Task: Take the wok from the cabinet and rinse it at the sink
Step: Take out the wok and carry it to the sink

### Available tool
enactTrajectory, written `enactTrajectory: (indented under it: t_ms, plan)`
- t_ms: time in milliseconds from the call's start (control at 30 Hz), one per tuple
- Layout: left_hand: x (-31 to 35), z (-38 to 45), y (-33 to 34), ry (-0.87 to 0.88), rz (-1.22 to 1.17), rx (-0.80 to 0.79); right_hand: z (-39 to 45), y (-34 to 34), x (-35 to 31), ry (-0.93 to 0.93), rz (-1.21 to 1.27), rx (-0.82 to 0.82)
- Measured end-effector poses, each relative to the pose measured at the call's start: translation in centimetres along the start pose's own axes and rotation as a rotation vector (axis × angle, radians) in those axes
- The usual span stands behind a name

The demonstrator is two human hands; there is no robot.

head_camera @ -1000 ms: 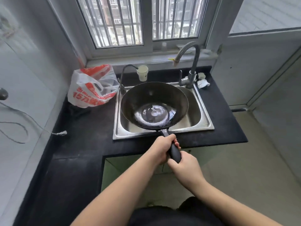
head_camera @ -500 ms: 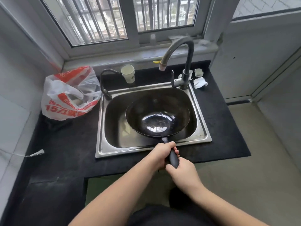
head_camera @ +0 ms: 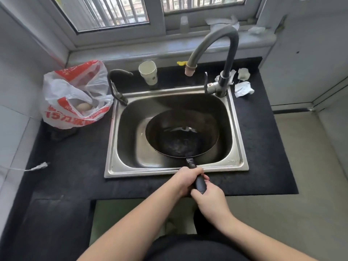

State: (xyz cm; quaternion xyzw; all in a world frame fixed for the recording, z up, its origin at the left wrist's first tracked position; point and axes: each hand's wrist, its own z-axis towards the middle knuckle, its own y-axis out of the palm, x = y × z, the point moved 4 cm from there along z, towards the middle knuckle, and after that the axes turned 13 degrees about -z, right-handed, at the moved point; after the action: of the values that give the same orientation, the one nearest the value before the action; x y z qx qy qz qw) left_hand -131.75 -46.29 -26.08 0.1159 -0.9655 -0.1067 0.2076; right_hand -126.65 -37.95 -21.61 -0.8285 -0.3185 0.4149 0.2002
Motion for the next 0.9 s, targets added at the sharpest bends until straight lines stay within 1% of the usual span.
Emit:
enactTrajectory:
  t_ms: [167, 267, 333, 467, 600, 667, 733, 800, 900]
  plan:
    - [-0.3, 0.5, -0.4, 0.039, 0.151, -0.005, 0.4, 0.1, 0.5, 0.025, 0.045, -0.006]
    - [-0.3, 0.8, -1.2, 0.105, 0.360, 0.053, 0.5, 0.5, 0.6, 0.036, 0.052, -0.001]
    - [-0.3, 0.9, -1.7, 0.128, 0.464, 0.045, 0.5, 1.1, 0.7, 0.043, 0.033, -0.010]
    - [0.0, 0.9, -2.2, 0.163, 0.566, 0.034, 0.2, 1.8, 0.6, 0.030, 0.003, -0.024]
    - [0.3, 0.6, -3.0, 0.180, 0.555, 0.081, 0.2, 2.5, -0.1, -0.016, 0.017, -0.120]
    - [0.4, 0.2, -3.6, 0.188, 0.535, 0.081, -0.1, 2.8, -0.1, -0.033, 0.057, -0.140]
    - [0.5, -0.3, -4.0, 0.211, 0.535, 0.084, -0.7, 3.1, 0.0, -0.068, 0.068, -0.114]
    - [0.5, -0.9, -4.4, 0.236, 0.532, 0.108, -1.4, 3.3, 0.1, -0.097, 0.071, -0.052]
    - [-0.2, -1.6, -4.8, 0.182, 0.343, 0.054, -2.3, 3.7, 0.8, -0.087, 0.075, 0.075]
